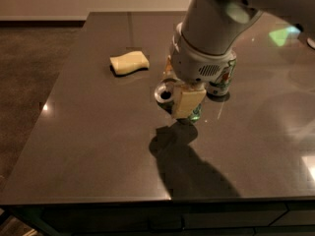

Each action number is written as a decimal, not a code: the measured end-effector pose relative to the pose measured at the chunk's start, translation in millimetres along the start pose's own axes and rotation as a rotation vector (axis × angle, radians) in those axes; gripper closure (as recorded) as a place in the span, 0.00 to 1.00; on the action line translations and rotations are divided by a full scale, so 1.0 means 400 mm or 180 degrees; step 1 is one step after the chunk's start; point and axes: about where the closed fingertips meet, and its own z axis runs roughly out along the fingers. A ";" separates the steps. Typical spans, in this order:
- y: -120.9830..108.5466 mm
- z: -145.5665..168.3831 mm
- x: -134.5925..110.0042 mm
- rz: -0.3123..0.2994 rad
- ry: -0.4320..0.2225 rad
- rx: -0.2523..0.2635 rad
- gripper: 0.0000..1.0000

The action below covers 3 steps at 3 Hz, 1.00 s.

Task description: Knock green can over

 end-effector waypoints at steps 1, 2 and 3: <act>0.005 0.034 -0.015 -0.0218 0.0094 -0.0026 0.57; 0.008 0.069 -0.024 -0.0380 0.0226 -0.0025 0.35; 0.017 0.102 -0.035 -0.0468 0.0327 -0.0037 0.12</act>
Offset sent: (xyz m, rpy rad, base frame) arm 0.0023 0.0211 -0.0444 -0.1553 -0.0579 0.1403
